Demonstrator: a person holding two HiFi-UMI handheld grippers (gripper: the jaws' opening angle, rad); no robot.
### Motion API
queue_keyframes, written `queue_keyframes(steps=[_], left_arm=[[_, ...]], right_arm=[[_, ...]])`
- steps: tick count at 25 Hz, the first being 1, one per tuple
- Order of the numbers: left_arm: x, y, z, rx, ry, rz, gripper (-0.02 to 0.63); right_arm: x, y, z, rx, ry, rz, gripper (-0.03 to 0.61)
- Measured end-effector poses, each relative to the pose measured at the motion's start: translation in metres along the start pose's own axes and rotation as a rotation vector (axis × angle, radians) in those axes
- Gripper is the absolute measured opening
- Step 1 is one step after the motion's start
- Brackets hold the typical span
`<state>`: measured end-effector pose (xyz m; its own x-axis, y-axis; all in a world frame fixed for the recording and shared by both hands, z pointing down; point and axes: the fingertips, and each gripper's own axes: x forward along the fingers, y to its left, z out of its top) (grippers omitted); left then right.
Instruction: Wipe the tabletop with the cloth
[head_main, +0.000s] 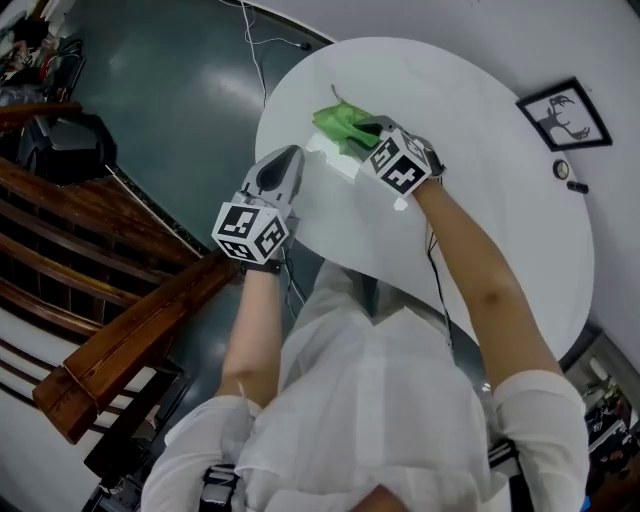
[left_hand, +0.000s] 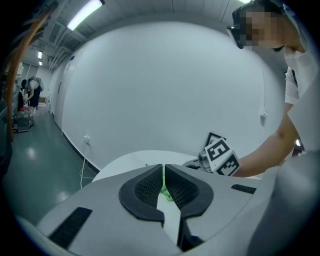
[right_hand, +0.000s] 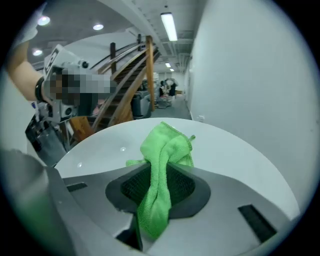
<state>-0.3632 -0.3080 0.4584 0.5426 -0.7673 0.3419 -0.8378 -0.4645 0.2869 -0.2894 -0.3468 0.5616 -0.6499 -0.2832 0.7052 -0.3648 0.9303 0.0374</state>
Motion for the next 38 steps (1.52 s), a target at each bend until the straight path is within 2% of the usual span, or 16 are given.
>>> queue_keyframes(steps=[5,9,13,21,27,33,36,38], left_arm=[[0.021,-0.034,-0.001,0.020,0.018,-0.050,0.026],[0.037,-0.054,-0.003,0.037,0.031,-0.085,0.026],[0.050,-0.073,-0.002,0.048,0.038,-0.115,0.026],[0.069,-0.107,-0.002,0.065,0.044,-0.173,0.026],[0.056,-0.100,-0.005,0.067,0.046,-0.165,0.026],[0.029,-0.072,-0.011,0.044,0.045,-0.117,0.026],[0.012,-0.054,-0.014,0.031,0.044,-0.094,0.026],[0.002,-0.041,-0.014,0.025,0.042,-0.079,0.026]], right_arm=[[-0.043,-0.078,-0.044,0.258,0.008,-0.209,0.083],[-0.085,-0.124,-0.090,0.395,0.020,-0.360,0.083],[-0.133,-0.144,-0.138,0.508,0.028,-0.467,0.083],[-0.217,-0.133,-0.225,0.678,0.015,-0.625,0.083],[-0.267,-0.102,-0.276,0.804,-0.001,-0.767,0.083],[-0.277,-0.080,-0.285,0.854,0.046,-0.889,0.083],[-0.269,-0.072,-0.276,0.917,0.053,-0.944,0.083],[-0.254,-0.066,-0.261,0.932,0.048,-0.949,0.083]])
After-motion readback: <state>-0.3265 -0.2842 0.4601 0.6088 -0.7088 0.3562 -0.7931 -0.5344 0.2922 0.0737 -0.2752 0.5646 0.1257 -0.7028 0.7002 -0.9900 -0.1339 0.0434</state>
